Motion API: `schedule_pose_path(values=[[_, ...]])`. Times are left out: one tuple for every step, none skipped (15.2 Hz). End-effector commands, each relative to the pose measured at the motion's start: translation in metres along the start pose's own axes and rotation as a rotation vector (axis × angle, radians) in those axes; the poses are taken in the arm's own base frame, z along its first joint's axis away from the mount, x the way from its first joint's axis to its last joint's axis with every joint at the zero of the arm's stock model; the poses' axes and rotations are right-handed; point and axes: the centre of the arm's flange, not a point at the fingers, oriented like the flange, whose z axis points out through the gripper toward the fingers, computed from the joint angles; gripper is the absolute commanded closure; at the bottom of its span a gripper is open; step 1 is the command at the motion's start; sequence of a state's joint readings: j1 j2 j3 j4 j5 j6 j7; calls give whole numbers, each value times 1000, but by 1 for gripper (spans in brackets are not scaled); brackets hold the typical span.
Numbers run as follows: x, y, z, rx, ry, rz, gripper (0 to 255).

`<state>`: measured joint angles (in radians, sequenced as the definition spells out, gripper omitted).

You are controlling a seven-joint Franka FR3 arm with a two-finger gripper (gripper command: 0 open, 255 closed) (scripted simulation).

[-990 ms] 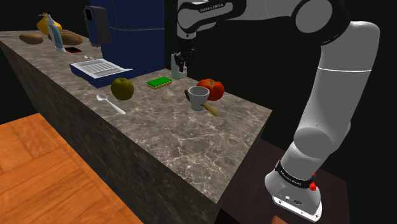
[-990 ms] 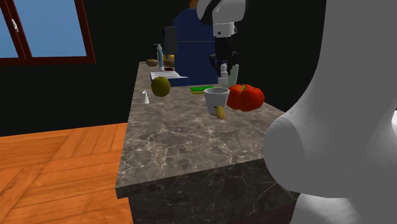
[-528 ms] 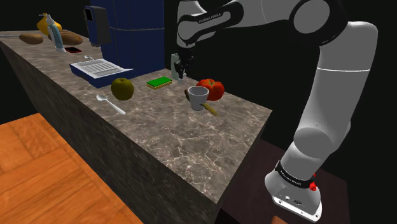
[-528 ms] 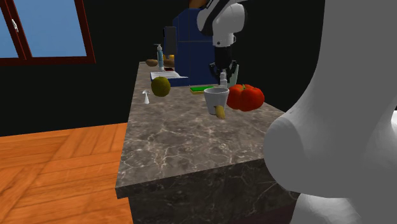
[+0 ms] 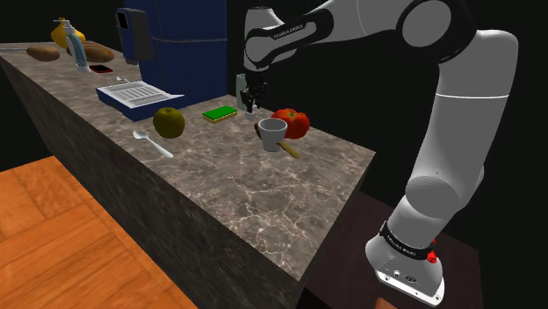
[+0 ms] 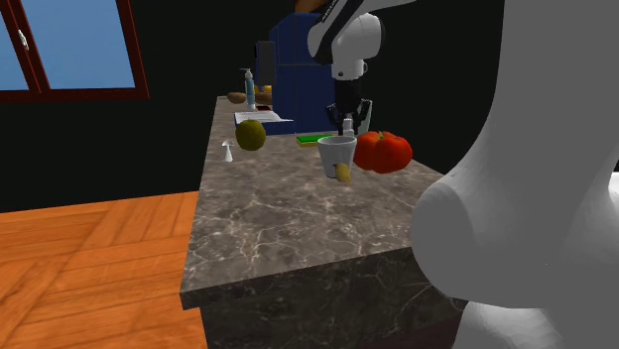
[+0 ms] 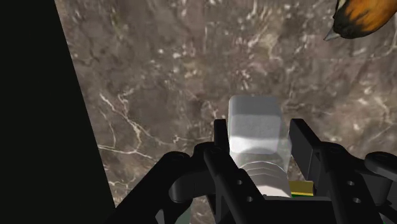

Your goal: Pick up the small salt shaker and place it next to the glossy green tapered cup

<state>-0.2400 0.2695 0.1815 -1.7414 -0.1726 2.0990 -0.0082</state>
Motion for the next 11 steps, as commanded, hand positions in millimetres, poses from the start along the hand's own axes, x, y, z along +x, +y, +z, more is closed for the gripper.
schedule_pose_path(values=[[0, 0, 0, 0, 0, 0, 255], [0, 0, 0, 0, 0, 0, 255], [0, 0, 0, 0, 0, 0, 0], [0, 0, 0, 0, 0, 0, 0], [0, 0, 0, 0, 0, 0, 0], [0, 0, 0, 0, 0, 0, 0], [0, 0, 0, 0, 0, 0, 0], [0, 0, 0, 0, 0, 0, 0], [0, 0, -13, 0, 0, 0, 0], [0, 0, -26, 0, 0, 0, 0], [0, 0, -40, 0, 0, 0, 0]])
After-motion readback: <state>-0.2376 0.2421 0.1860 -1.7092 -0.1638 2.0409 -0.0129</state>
